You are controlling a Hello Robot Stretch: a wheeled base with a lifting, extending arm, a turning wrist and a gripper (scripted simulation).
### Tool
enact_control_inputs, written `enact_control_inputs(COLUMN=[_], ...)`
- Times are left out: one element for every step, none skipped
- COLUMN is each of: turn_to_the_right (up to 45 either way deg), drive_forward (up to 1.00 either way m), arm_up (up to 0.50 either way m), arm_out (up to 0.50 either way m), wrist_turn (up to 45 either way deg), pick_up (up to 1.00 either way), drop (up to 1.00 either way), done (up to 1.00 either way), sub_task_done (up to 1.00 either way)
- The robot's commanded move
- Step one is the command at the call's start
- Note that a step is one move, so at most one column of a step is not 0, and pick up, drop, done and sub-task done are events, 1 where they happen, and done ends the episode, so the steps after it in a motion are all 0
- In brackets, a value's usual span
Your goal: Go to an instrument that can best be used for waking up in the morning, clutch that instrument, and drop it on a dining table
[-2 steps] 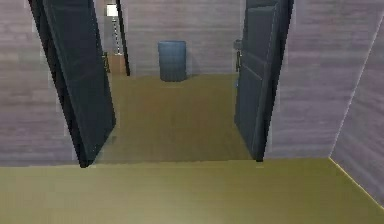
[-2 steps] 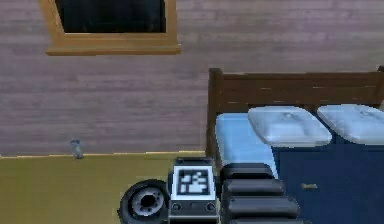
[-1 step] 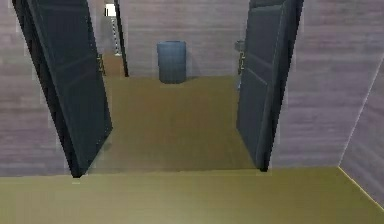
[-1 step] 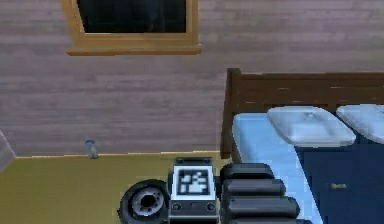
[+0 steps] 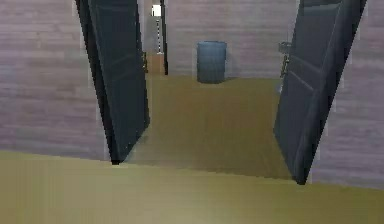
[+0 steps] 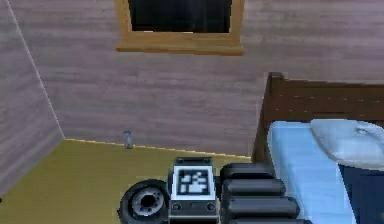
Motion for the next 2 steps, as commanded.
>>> enact_control_inputs(turn_to_the_right=[0.0, 0.0], drive_forward=[1.00, 1.00], arm_up=[0.00, 0.00], arm_out=[0.00, 0.00], wrist_turn=[0.0, 0.0], pick_up=[0.00, 0.00], drop=[0.00, 0.00], done=[0.00, 0.00], sub_task_done=[0.00, 0.00])
